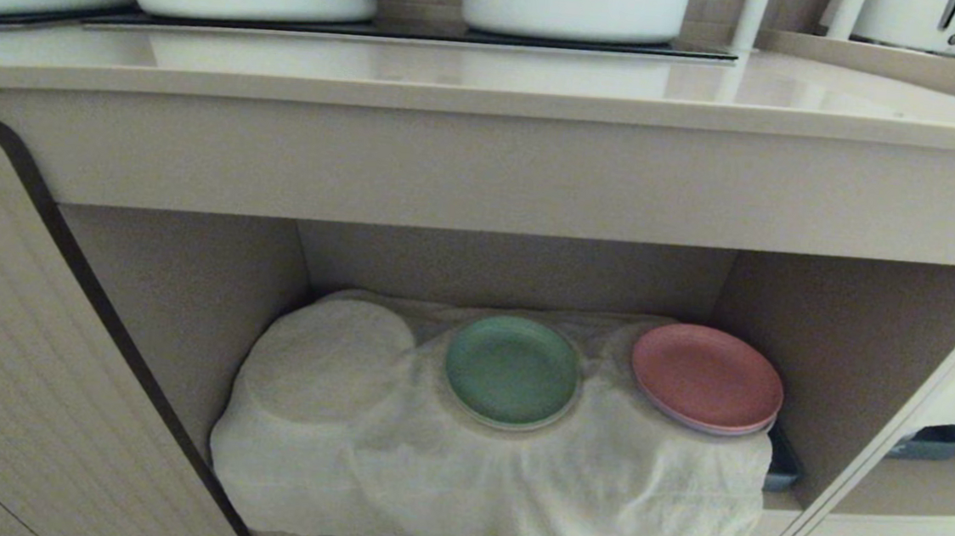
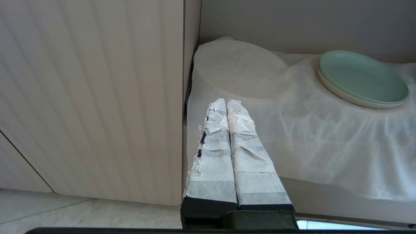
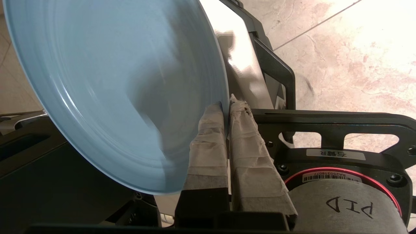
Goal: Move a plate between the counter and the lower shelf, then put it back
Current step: Put the plate in the cupboard
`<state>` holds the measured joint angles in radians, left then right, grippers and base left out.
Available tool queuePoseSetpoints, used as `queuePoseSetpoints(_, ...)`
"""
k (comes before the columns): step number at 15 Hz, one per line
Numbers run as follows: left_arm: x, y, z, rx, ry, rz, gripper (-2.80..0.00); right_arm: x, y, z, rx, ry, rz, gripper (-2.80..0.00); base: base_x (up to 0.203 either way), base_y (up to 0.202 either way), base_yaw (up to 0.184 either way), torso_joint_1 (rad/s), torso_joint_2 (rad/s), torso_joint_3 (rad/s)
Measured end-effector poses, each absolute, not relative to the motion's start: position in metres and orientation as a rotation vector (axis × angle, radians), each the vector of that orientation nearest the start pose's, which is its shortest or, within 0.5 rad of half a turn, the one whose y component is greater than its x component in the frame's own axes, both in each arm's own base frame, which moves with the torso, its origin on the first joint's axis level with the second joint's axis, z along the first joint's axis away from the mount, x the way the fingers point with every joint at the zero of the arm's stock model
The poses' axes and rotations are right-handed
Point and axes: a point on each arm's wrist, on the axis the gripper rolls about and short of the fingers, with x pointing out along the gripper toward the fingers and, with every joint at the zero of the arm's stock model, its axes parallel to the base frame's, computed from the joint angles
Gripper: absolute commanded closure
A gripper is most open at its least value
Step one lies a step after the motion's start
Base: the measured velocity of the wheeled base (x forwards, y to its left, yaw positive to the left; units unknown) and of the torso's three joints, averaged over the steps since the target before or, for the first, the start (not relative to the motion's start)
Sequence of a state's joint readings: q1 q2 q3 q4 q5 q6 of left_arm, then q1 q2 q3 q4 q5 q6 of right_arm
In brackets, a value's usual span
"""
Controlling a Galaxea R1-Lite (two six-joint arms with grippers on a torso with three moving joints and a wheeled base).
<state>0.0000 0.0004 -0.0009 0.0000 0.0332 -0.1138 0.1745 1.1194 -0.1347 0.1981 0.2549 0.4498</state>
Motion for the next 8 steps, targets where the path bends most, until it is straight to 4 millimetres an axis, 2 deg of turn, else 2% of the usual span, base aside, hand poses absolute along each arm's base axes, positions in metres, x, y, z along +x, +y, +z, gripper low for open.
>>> queuePoseSetpoints(8, -0.0228, 0.0007, 0.0756, -0.114, -0.002, 0.033, 0.00, 0.0652, 0.0172, 0.0720, 0.439, 1.257, 0.102, 0.00, 0.000, 0.000, 0.000, 0.000, 0.00, 0.003)
